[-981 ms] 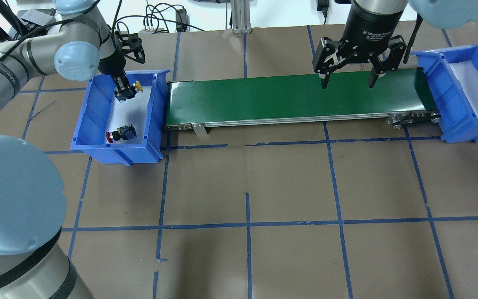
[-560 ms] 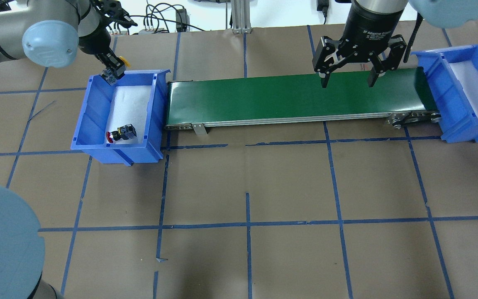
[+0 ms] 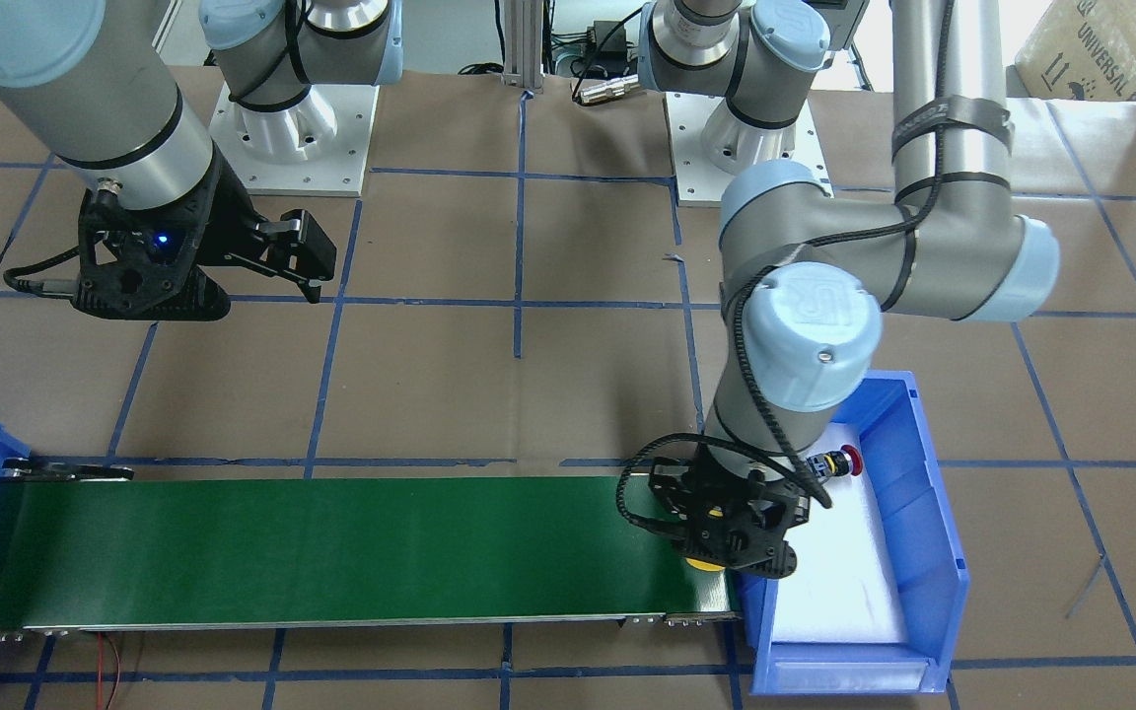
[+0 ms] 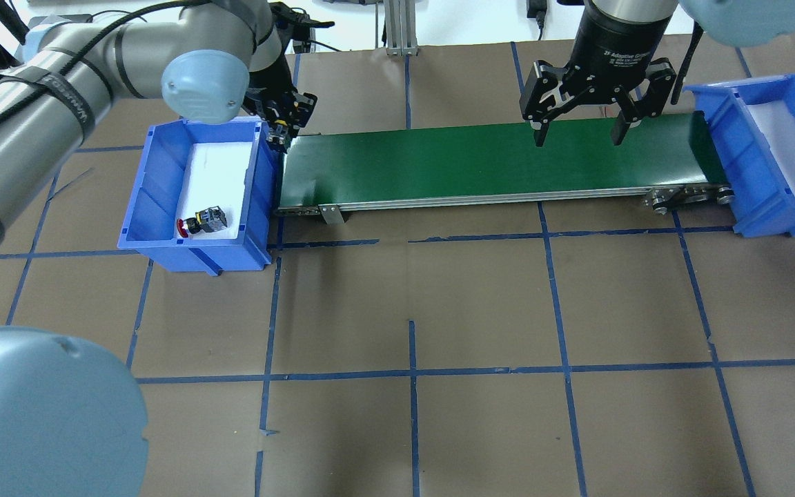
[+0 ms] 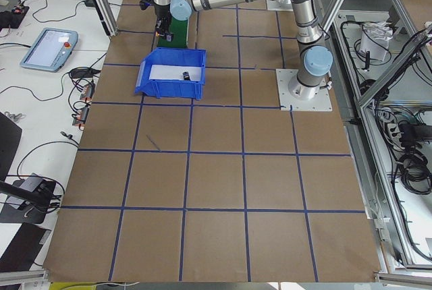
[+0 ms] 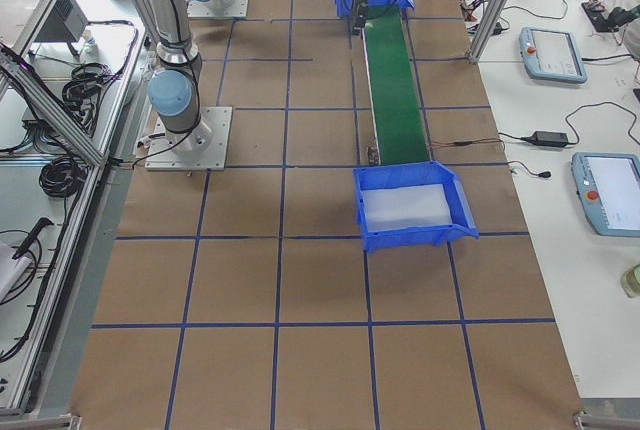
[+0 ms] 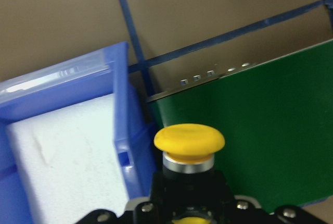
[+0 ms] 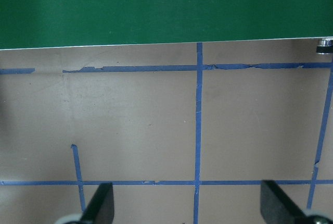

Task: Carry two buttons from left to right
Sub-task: 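Carry the yellow button onto the conveyor belt and release it, then move the left gripper back into the bin over the red-capped button, then grasp the red-capped button with the left gripper and lift it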

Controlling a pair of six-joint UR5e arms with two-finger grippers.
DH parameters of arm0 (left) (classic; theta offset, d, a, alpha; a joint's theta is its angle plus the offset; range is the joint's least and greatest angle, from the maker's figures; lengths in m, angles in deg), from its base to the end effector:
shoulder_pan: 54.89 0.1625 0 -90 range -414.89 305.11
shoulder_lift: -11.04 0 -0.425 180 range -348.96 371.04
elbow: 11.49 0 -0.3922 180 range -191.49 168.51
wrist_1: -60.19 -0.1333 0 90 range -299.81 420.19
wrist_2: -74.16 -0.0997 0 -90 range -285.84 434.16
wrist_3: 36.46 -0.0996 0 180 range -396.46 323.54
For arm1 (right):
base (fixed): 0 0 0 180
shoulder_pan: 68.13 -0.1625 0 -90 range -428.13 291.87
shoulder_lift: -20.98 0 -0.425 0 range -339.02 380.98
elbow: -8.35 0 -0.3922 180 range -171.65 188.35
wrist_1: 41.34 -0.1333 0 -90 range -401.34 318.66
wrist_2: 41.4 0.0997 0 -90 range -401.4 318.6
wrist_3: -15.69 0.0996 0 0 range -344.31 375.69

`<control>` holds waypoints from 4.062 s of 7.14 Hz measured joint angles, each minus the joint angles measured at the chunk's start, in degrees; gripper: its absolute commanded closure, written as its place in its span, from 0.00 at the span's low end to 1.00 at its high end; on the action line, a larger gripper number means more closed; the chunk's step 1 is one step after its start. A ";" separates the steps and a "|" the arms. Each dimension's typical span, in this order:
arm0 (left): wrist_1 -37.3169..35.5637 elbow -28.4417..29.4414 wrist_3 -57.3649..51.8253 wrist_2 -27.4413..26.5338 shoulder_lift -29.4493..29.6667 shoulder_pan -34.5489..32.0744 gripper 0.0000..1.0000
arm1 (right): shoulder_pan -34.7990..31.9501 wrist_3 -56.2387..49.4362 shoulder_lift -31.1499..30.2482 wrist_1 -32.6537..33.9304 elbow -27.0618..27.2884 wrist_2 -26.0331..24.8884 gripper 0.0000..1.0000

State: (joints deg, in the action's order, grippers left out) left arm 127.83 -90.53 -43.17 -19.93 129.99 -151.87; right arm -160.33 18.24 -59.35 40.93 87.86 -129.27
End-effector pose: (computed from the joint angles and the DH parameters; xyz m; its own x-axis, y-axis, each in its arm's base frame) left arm -0.2086 -0.6653 0.3218 -0.9698 0.2307 -0.0795 0.2361 0.9694 -0.0674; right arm 0.1580 -0.5449 0.4763 -0.9995 0.0103 -0.0315 0.0064 0.9925 0.1218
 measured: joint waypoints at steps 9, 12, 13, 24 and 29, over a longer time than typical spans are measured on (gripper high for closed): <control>-1.60 0.45 12.65 -0.90 4.94 -3.47 0.00 | 0.01 0.17 -0.04 -0.06 -0.14 -0.26 0.00; 3.45 -1.09 4.04 -0.97 -2.75 0.38 0.00 | -0.07 0.26 -0.05 0.37 -0.18 -0.20 0.00; 4.62 -2.63 -3.70 -0.96 -4.80 3.18 0.00 | -0.08 0.25 -0.06 0.66 -0.20 -0.14 0.00; 4.23 -13.61 -58.62 -1.36 -0.59 15.53 0.34 | -0.09 0.18 0.14 1.69 0.21 0.01 0.00; 1.51 -11.71 -54.76 -1.23 0.29 15.37 0.80 | -0.06 0.17 0.09 1.67 0.20 -0.02 0.00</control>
State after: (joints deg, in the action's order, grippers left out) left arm 129.33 -102.24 -97.93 -21.16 130.28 -136.50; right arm -160.39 18.42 -59.27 42.60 88.06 -129.29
